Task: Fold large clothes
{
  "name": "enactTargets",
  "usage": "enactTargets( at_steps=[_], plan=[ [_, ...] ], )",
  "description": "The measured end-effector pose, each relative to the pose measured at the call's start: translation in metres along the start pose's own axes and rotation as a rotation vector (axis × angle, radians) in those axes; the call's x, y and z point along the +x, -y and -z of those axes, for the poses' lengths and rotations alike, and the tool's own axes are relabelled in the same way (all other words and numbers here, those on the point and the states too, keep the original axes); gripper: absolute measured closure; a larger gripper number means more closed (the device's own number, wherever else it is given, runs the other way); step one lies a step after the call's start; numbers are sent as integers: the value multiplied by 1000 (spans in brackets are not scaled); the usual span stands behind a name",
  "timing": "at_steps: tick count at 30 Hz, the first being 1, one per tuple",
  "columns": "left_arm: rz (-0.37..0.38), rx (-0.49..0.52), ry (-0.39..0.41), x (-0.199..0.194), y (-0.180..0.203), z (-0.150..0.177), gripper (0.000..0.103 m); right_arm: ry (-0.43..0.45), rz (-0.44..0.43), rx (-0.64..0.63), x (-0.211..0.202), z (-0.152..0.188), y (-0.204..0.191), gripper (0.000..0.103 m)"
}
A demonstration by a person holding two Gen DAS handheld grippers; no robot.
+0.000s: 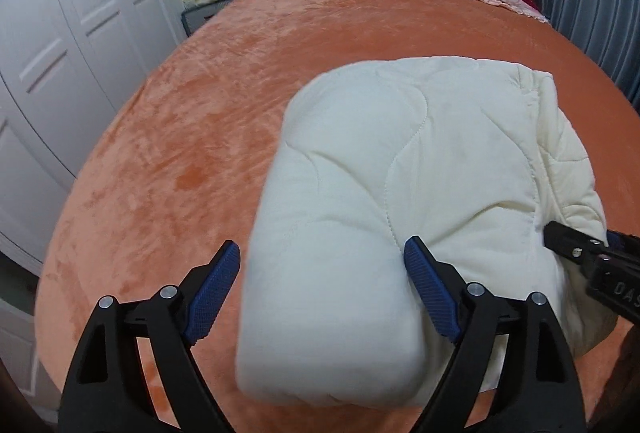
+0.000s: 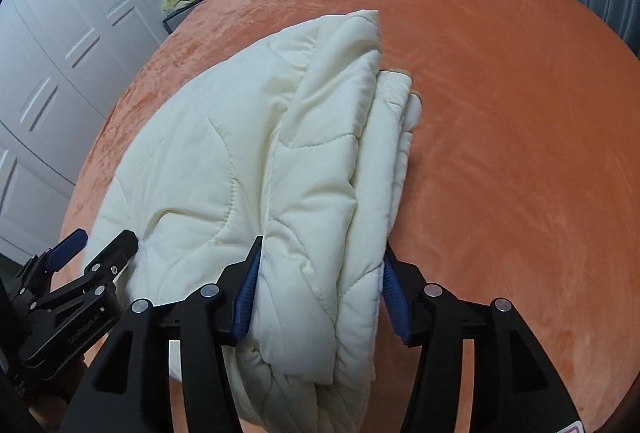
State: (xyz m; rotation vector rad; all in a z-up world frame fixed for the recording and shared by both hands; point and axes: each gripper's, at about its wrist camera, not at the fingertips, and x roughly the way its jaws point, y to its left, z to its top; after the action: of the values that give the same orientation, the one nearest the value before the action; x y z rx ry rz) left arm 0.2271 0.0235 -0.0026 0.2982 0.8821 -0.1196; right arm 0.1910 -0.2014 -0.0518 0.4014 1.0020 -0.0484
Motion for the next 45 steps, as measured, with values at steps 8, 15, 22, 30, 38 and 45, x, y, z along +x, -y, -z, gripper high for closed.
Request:
enactTargets(
  at_steps=[8,15,22,30,38,45],
  plan=[
    [-38,15,12,-42,6,-9,22,124,90,-97,-72,16,-17,74],
    [-48,-20,-62,-27,17,-8,22,-3,83,-132,-41,20,-34,95],
    [-20,-62,-127,-5,20,4,22,-78,125,-135,-9,25,-32,92],
    [-58,-42,-130,9,30,13,21,-112,152,-156,17,29,-35,88],
    [-75,-43,-123,21,37,13,18,-109,163,-164,34,28,-34,86],
    [-85,-48,-111,32,39,14,16,-99,156,-161,43,26,-31,86]
  ],
)
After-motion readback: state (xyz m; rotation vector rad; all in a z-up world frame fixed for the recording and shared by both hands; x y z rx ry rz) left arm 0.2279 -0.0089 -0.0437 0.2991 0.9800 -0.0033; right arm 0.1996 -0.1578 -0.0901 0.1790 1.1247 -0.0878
